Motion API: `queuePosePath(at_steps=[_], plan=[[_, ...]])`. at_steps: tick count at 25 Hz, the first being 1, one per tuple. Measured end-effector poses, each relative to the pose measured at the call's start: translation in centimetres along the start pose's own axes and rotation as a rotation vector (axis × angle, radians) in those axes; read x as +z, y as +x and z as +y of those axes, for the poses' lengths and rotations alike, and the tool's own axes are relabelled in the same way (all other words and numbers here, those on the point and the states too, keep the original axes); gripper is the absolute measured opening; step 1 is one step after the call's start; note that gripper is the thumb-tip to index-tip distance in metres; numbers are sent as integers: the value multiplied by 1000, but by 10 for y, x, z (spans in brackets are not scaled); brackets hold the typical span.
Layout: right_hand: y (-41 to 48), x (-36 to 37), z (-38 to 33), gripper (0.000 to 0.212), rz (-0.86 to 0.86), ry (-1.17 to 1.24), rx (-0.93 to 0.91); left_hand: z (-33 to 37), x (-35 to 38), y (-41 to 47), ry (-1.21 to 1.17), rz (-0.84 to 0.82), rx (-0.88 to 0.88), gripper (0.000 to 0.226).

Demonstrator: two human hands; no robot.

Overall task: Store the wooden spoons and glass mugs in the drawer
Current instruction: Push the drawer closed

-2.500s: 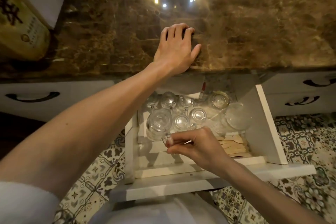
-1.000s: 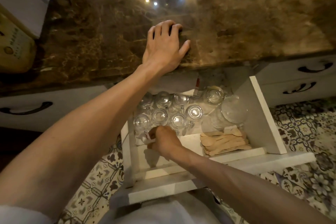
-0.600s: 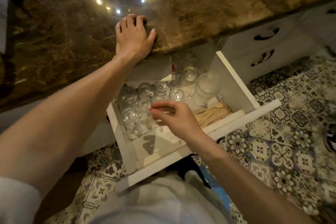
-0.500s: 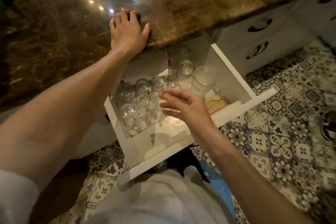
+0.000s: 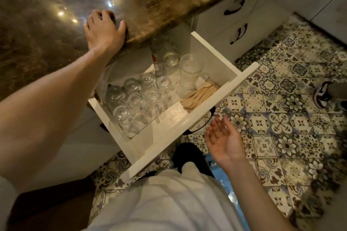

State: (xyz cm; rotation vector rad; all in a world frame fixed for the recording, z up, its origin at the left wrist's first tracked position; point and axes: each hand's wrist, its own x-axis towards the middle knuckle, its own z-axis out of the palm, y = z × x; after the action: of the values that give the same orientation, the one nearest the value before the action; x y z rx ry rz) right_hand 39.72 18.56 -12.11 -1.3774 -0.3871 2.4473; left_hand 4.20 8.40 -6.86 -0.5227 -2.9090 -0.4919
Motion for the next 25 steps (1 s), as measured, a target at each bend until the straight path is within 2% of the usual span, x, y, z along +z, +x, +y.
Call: queuePosePath(at_steps=[5, 12, 15, 19, 22, 25], plan=[[26, -7, 13, 20, 87, 58, 78, 0, 0, 0, -21, 14, 4, 55], [43, 20, 14, 33, 88, 89, 103, -1, 4, 2, -25, 18, -4, 54], [49, 35, 16, 48, 239, 76, 99, -2, 5, 1, -14, 10, 1, 56], [55, 46, 18, 44, 441, -53, 88, 0, 5, 1, 5, 12, -2, 58], [54, 50, 18, 45, 423, -46, 112, 0, 3, 0, 8, 4, 4, 59], [53, 52, 17, 56, 404, -68, 134, 0, 2, -1, 10, -2, 3, 59]])
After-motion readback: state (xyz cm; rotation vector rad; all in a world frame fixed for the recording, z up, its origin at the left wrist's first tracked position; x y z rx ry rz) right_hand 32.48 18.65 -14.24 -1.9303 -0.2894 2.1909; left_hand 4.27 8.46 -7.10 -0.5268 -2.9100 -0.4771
